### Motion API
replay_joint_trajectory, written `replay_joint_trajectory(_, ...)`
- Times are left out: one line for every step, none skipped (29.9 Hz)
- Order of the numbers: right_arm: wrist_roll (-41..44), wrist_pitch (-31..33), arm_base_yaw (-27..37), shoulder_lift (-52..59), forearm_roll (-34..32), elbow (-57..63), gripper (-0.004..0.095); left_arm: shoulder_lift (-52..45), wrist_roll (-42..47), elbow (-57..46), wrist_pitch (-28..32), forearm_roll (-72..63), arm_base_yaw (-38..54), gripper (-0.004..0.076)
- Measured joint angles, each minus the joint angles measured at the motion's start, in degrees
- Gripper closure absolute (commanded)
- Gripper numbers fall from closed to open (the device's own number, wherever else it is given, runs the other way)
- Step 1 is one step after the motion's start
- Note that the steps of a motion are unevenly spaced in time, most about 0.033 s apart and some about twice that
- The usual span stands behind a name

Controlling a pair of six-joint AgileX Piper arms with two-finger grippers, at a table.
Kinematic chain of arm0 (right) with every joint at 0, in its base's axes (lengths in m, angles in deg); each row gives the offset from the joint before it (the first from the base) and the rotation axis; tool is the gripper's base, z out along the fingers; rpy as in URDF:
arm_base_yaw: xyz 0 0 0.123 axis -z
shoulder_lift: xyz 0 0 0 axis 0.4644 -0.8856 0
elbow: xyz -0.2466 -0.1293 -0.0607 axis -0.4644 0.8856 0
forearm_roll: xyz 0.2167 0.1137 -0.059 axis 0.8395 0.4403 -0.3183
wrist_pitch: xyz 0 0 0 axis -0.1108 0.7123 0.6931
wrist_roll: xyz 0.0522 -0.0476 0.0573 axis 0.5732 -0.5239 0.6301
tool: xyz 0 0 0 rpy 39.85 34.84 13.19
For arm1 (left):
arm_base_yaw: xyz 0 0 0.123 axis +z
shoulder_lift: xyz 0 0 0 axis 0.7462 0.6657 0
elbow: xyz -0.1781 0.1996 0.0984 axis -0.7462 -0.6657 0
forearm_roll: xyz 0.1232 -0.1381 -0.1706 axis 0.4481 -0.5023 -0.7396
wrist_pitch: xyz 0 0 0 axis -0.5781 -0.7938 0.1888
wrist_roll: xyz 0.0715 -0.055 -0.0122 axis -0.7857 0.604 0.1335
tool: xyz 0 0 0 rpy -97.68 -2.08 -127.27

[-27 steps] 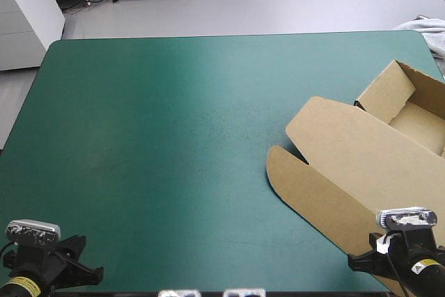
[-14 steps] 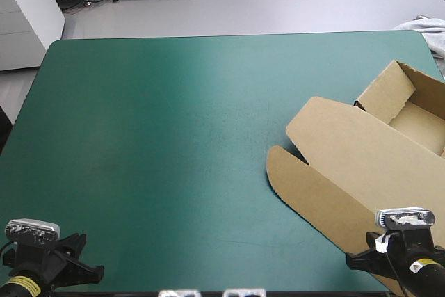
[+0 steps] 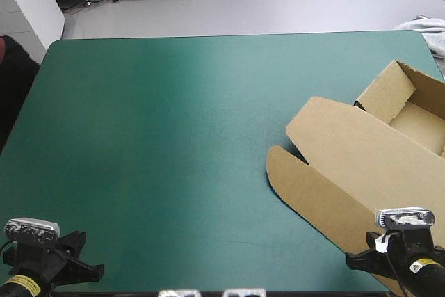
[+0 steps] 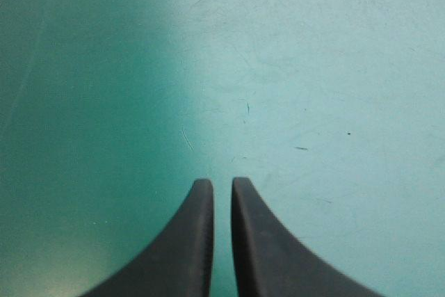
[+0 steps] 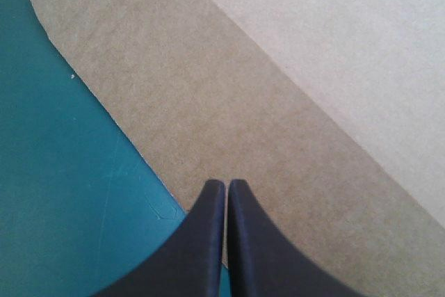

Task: Fold the box

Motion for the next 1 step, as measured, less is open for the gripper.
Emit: replay_joint_trajectory(0.0, 0.0, 0.0, 0.0, 0.0, 0.0, 0.091, 0.0, 0.0, 0.0, 0.0, 0.0, 0.0, 0.0664)
